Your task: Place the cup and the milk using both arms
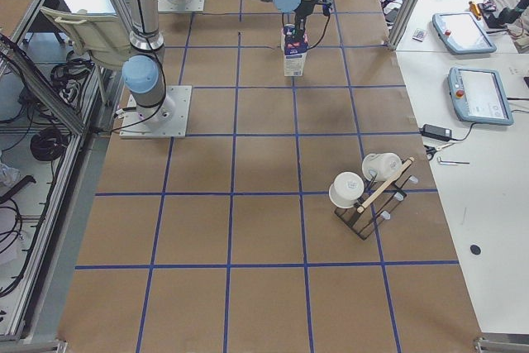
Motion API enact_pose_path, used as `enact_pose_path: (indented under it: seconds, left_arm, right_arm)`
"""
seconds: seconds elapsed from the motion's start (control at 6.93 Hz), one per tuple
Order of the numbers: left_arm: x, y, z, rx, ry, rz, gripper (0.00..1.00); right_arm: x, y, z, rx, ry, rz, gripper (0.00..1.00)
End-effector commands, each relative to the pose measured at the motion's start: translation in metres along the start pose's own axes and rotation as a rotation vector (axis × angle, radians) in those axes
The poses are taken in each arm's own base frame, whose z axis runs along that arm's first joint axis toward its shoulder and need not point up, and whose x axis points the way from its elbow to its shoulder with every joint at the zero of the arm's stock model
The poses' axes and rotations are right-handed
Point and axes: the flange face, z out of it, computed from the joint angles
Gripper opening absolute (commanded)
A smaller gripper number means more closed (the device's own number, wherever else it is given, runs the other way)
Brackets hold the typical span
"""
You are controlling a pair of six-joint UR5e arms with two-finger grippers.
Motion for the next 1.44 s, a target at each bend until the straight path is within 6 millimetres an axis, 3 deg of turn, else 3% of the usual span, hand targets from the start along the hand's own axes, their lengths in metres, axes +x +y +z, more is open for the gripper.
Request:
enact_pose_path:
  seconds: [0.0,0.43,1.01,1.3]
  left_arm:
    - [0.0,0.001,-0.002,0.002,-0.001,-0.002,1.0]
    - [0.0,0.001,-0.002,0.002,-0.001,-0.002,1.0]
    - [0.0,0.001,-0.002,0.002,-0.002,-0.002,1.0]
    - [0.0,0.001,-0.002,0.002,-0.003,-0.002,1.0]
  right_arm:
    - [-0.03,-0.005,0.009,0.01,-0.039,0.018,0.18]
    - [-0.046,-0.008,0.023,0.014,-0.044,0.028,0.18]
    - [-0.048,-0.012,0.027,0.011,-0.043,0.03,0.23]
    - [-0.048,-0.012,0.027,0.011,-0.043,0.03,0.68]
